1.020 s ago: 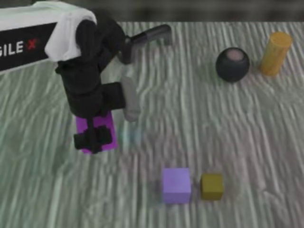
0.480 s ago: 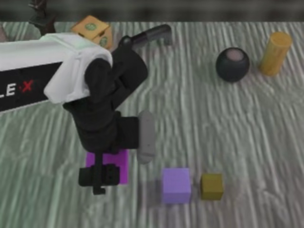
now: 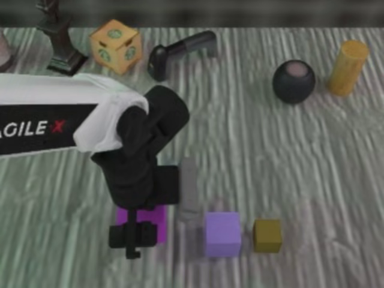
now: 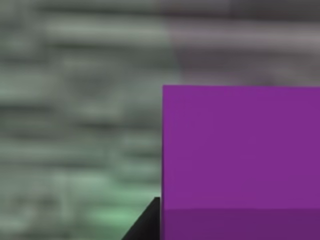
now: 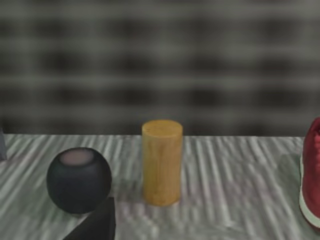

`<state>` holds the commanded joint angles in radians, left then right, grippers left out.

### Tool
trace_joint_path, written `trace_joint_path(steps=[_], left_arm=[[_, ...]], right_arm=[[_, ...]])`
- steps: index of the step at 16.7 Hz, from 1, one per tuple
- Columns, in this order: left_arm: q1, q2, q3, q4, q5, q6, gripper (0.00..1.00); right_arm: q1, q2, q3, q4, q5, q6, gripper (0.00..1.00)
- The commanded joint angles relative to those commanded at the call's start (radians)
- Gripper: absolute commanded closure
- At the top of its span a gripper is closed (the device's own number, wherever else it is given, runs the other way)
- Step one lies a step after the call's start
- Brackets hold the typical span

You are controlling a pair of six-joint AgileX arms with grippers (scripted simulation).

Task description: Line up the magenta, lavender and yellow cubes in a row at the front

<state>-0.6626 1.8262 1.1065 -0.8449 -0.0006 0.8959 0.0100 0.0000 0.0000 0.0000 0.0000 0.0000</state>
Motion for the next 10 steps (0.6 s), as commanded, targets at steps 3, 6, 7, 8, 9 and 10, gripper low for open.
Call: trace_joint_path(steps=[3,6,7,8,9,10], left_arm=[[-0.005,0.037,-0.044,0.082,0.002,0.000,1.00],[-0.006,0.041,-0.048,0.089,0.002,0.000,1.00],[-0.006,0.041,-0.048,0.089,0.002,0.000,1.00],[-0.006,0.041,-0.048,0.089,0.002,0.000,0.92],[-0.006,0.041,-0.048,0.089,0.002,0.000,0.85],[-0.006,0.041,-0.048,0.089,0.002,0.000,0.77]], right_arm=[[0.000,0.000,0.000,0.000,0.000,0.000,0.00],[0.000,0.000,0.000,0.000,0.000,0.000,0.00],[0.000,0.000,0.000,0.000,0.000,0.000,0.00],[0.000,0.000,0.000,0.000,0.000,0.000,0.00],[0.000,0.000,0.000,0.000,0.000,0.000,0.00],[0.000,0.000,0.000,0.000,0.000,0.000,0.00]])
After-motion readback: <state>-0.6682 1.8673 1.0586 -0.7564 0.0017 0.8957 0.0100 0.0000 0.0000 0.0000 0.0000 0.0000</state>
